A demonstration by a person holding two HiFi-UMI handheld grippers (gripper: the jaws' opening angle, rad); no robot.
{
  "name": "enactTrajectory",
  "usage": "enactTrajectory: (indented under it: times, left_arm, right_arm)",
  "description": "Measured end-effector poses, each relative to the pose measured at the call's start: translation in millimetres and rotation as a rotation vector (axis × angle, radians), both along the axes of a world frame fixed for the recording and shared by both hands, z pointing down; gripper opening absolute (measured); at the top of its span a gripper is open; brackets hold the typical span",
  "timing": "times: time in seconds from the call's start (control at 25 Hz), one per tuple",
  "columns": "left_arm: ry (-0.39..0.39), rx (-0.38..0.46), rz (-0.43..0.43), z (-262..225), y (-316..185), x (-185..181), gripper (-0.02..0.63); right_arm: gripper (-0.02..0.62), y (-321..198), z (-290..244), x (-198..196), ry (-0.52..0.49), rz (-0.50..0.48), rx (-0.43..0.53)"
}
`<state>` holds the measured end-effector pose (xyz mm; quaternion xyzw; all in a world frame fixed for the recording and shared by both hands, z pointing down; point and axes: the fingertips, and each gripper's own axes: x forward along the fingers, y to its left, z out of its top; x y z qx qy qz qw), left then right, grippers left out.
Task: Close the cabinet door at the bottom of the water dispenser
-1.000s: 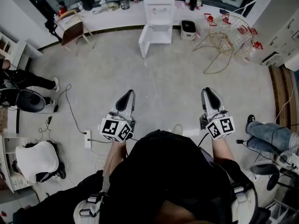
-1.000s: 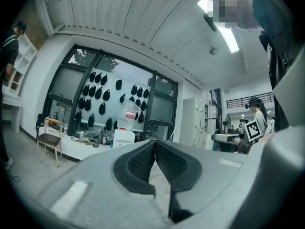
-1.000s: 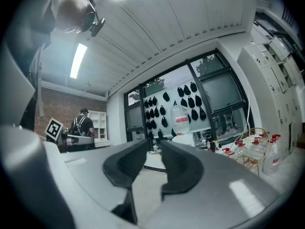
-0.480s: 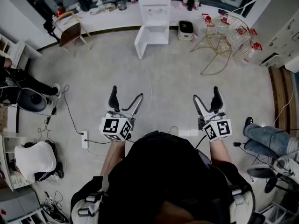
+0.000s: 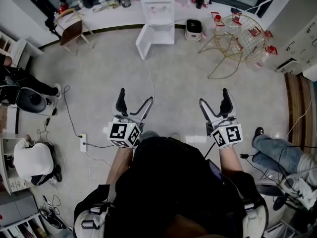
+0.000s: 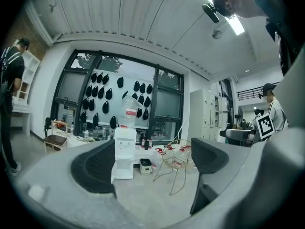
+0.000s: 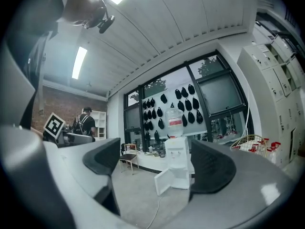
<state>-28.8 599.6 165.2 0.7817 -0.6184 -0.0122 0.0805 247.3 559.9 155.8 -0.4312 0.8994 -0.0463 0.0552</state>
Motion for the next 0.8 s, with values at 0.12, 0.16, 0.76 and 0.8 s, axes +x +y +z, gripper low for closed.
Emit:
enactTrajectory:
  times: [0.12,0.16,0.76,0.8]
  left_arm:
    - [-0.005,-0.005,0.001,-1.9,-11.1,7.1,0.499]
    - [-0.005,-0.004,0.001,-3.4,-15.2,7.5,0.499]
    - [0.023,0.028,0.071,4.7,-136.8,-26.9,0.499]
    - [0.027,0.032,0.078,3.1,-147.8,-31.3,0.499]
  right_arm:
    - [0.442,-12.0,3.1,11.4,0.005,0.014,-0.013]
    - [0.44,-16.1,3.5,13.1,0.003,0.015,-0.016]
    - [0.437,-114.9,11.6,-36.9,0.043,0.013,-0.025]
    - [0.437,-125.0,8.3,-41.2,0.049,0.021,-0.021]
